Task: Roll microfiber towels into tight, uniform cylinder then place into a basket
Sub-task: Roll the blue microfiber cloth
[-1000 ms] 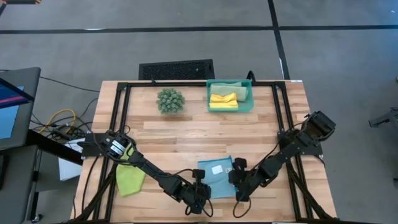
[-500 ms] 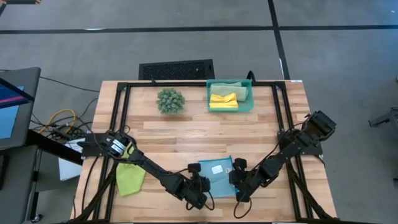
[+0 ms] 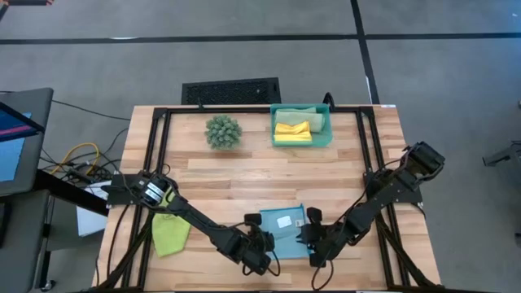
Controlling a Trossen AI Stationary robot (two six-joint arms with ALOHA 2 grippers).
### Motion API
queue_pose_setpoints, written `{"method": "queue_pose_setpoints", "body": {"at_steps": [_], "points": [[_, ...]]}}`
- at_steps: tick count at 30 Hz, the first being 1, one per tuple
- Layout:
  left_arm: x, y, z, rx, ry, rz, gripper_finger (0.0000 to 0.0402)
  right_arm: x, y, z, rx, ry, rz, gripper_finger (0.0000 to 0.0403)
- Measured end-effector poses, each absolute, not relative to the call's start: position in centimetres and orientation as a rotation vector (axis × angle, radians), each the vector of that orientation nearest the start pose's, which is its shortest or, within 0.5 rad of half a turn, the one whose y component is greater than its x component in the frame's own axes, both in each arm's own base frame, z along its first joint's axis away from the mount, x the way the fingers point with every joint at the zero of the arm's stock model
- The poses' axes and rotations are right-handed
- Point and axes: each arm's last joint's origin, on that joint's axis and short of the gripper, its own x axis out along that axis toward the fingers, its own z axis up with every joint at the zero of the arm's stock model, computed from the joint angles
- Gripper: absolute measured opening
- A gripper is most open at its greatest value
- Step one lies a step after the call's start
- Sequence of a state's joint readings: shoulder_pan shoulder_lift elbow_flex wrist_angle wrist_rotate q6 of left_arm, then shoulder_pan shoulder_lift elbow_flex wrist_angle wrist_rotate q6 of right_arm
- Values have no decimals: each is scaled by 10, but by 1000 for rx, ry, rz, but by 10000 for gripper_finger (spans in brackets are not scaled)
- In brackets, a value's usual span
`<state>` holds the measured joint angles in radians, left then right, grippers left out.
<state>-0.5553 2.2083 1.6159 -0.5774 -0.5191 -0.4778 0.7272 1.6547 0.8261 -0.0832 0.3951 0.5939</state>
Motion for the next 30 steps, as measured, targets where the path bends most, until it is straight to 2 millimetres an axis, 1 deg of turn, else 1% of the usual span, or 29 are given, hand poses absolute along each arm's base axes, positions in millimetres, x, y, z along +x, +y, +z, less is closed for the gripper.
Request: {"method": "queue_pose_setpoints", "body": {"at_steps": [3, 6, 9, 12, 17, 19, 21, 24, 30], "points": [[389, -229, 156, 202, 968, 227, 0, 241, 203, 155, 89, 784, 120, 119], [391, -234, 167, 229, 924, 244, 0, 242, 207, 159, 47, 735, 179, 163], [397, -238, 170, 240, 880, 184, 0, 240, 215, 162, -24, 687, 246, 201], [409, -240, 167, 219, 830, 106, 0, 235, 224, 165, -69, 643, 306, 223], [418, -230, 149, 200, 821, 40, 0, 230, 233, 167, -112, 608, 357, 227], [420, -227, 143, 194, 830, 25, 0, 232, 235, 162, -127, 607, 359, 222], [423, -225, 137, 167, 836, -4, 0, 233, 236, 152, -168, 640, 358, 217], [423, -225, 129, 163, 857, -22, 0, 243, 247, 144, -186, 651, 360, 209], [423, -226, 129, 165, 860, -35, 0, 260, 260, 133, -302, 769, 326, 191]]}}
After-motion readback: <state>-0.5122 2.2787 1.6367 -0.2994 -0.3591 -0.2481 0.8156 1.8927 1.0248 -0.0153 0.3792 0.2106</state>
